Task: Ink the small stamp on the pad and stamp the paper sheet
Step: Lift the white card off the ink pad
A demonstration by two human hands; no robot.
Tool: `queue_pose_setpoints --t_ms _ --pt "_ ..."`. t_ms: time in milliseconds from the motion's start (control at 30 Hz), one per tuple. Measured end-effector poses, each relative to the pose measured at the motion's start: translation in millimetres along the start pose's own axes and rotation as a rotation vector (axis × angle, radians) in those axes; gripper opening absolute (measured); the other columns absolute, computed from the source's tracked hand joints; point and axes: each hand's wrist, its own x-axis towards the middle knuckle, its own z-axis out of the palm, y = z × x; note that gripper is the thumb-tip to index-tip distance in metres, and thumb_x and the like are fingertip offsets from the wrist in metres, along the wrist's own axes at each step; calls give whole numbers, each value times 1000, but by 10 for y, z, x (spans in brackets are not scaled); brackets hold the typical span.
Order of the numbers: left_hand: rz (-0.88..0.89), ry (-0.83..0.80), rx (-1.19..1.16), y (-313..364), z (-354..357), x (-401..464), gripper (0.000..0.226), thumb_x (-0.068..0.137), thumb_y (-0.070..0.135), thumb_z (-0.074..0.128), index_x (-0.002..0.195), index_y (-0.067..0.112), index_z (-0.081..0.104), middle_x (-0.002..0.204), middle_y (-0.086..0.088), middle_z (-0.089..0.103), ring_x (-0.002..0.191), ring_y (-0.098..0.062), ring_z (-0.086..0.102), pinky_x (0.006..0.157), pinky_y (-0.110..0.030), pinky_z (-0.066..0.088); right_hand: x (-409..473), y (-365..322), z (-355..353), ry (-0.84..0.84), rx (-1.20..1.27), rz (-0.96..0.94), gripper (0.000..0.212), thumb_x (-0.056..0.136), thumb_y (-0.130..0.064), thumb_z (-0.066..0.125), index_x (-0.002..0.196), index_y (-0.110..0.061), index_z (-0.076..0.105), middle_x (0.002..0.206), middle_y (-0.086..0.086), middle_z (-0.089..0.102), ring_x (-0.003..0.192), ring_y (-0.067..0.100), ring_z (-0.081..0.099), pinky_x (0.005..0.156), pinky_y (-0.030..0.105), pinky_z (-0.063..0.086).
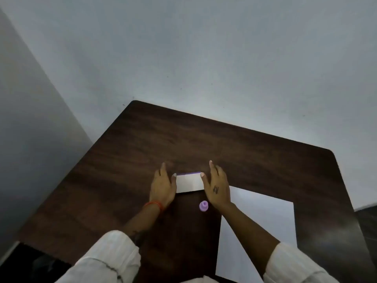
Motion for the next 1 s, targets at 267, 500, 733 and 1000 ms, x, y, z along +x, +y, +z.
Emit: queue_pose_setpoints --t_ms 267,500,733,1000 --pt "-26 -67 -16 -48 119 -14 32 89 14 53 120 9 58 119 -18 58 110 -29 53 93 -36 42 5 98 83 -68 8 118 37 88 -25 57 122 -10 55 123 12 59 109 24 55 93 32 46" --pt "-25 -71 -17 -13 171 -44 36 89 12 52 125 12 55 119 -17 61 112 -28 52 96 -36 44 14 106 112 -65 4 128 32 87 -22 59 117 -9 60 117 11 62 104 22 58 87 26 45" --pt "-27 3 -26 72 87 -78 39 89 16 54 127 8 51 124 -18 56 112 -28 52 98 -36 42 -20 -34 111 52 15 61 38 85 -17 62 121 -7 56 114 12 63 102 23 60 86 25 46" --pt "-31 148 -47 -112 -196 -315 38 88 13 56 126 8 53 121 -19 55 109 -31 55 94 -35 42 -172 -277 201 -4 72 -23 42 83 -18 64 124 -12 53 119 8 59 105 21 59 85 20 44"
